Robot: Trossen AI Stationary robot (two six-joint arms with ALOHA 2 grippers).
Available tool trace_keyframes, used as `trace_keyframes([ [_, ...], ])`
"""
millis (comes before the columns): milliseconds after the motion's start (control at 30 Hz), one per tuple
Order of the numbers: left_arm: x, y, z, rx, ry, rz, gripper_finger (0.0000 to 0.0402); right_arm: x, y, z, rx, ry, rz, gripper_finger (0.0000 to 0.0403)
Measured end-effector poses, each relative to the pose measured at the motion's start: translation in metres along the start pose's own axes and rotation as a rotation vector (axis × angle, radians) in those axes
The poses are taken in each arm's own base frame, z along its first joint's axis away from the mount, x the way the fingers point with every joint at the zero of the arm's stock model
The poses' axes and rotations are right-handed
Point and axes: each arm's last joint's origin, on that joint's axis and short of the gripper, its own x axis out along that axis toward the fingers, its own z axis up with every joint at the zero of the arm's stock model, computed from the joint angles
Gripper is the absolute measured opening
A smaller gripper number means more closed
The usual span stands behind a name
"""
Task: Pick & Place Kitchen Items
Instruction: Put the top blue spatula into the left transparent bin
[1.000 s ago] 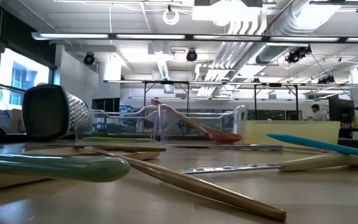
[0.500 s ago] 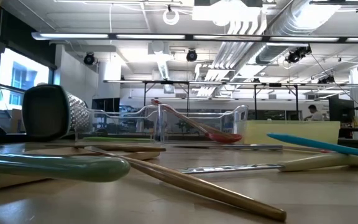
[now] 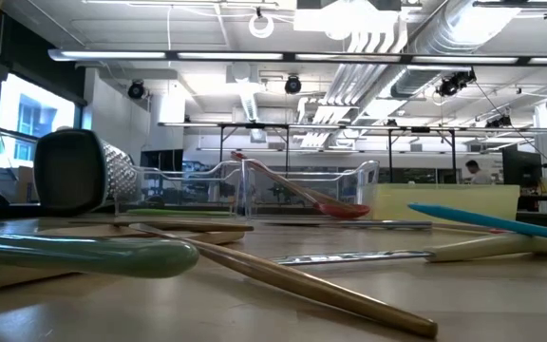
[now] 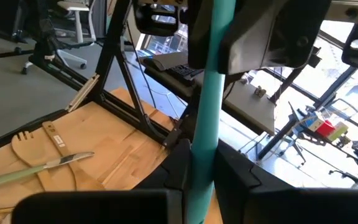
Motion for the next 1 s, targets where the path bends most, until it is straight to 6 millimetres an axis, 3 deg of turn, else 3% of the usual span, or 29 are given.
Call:
trace_keyframes([
  [333, 0.000, 0.001, -0.002, -0.006, 0.031, 0.041, 0.0008, -0.002, -0.006, -0.003, 0.130, 0.009, -0.027, 0.0064],
  [633, -0.001, 0.002, -0.005, -0.003, 0.071, 0.066, 0.0008, -0.005, -0.010, -0.002, 0.250, 0.040, -0.173, 0.0108],
  [867, -0.002, 0.003, -0.004, -0.003, 0.075, 0.084, 0.0007, -0.022, -0.010, 0.007, 0.268, 0.044, -0.305, 0.0171],
  [1000, -0.001, -0.001, -0.009, -0.006, 0.118, 0.061, 0.0007, -0.043, -0.011, 0.017, 0.286, 0.018, -0.400, 0.0208],
])
